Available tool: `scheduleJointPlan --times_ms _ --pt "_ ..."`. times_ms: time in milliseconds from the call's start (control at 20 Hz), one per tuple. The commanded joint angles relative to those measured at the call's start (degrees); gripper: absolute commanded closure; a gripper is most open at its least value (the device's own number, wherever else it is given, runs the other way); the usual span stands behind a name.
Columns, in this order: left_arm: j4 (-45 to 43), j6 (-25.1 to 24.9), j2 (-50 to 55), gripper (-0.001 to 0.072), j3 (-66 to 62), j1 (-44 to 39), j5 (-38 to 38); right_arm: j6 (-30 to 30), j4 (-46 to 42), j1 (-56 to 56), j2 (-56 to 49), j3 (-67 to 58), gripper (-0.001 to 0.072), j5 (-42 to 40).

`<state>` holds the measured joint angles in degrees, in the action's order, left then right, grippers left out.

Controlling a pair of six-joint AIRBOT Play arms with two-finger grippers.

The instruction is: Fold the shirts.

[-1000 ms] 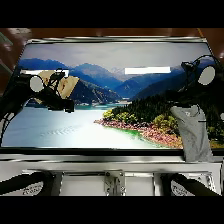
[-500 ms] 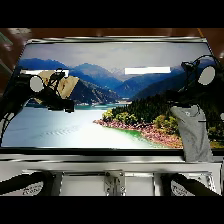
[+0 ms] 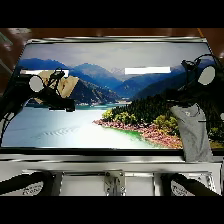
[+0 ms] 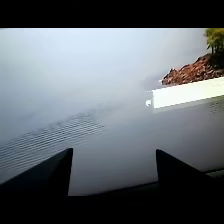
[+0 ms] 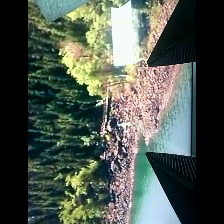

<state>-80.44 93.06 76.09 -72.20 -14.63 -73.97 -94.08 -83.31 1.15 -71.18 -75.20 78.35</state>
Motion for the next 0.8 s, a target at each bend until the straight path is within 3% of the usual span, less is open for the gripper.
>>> scheduleJointPlan --times_ms 0,200,350,550,750 --pt "4.5 1.7 0.4 0.0106 0.0 0.0 3.0 0.4 0.7 0.0 0.0 0.0 0.0074 -1.1" --pt "0.4 3.2 5.0 0.0096 -7.1 4.7 10.5 1.2 0.8 0.0 0.0 0.0 0.0074 -1.8" --pt "-1.0 5.9 16.0 0.0095 -25.7 15.1 8.2 1.2 0.9 0.0 0.0 0.0 0.0074 -2.4" --pt "-1.0 8.7 33.2 0.0095 -47.0 24.4 -0.4 1.3 2.3 0.0 0.0 0.0 0.0074 -4.0" --pt "-1.0 9.7 40.7 0.0095 -45.8 27.9 0.0 1.3 4.9 0.0 0.0 0.0 0.0074 -5.4"
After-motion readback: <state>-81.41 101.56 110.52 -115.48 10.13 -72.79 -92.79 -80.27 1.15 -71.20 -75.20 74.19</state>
